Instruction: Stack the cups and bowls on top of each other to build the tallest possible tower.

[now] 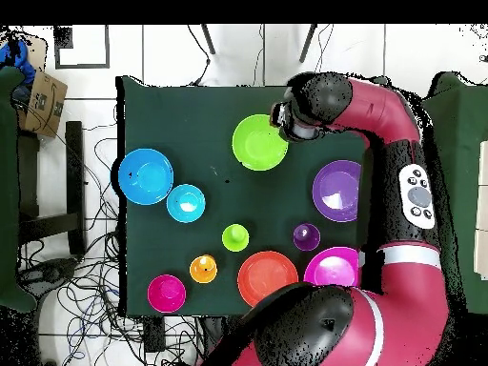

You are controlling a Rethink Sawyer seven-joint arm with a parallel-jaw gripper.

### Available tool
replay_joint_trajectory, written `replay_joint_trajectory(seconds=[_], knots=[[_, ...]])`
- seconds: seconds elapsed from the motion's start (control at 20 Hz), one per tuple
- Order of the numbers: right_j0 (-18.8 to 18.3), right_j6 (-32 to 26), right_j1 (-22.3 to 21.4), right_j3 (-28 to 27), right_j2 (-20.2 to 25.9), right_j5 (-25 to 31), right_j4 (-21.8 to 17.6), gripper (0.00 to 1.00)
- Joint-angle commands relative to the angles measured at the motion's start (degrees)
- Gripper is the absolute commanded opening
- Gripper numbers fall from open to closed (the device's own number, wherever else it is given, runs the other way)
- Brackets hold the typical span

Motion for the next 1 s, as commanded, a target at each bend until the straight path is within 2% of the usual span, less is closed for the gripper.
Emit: replay_joint_trajectory(seconds=[0.05,0.6,1.0], knots=[[-0.65,-17.13,4.16,-4.01,1.35,6.34,-5.64,1.0],[-0.15,-17.33,7.3,-7.33,1.77,5.31,-5.93,1.0],[0.64,-15.37,6.77,-5.59,1.58,4.15,-5.19,1.0]])
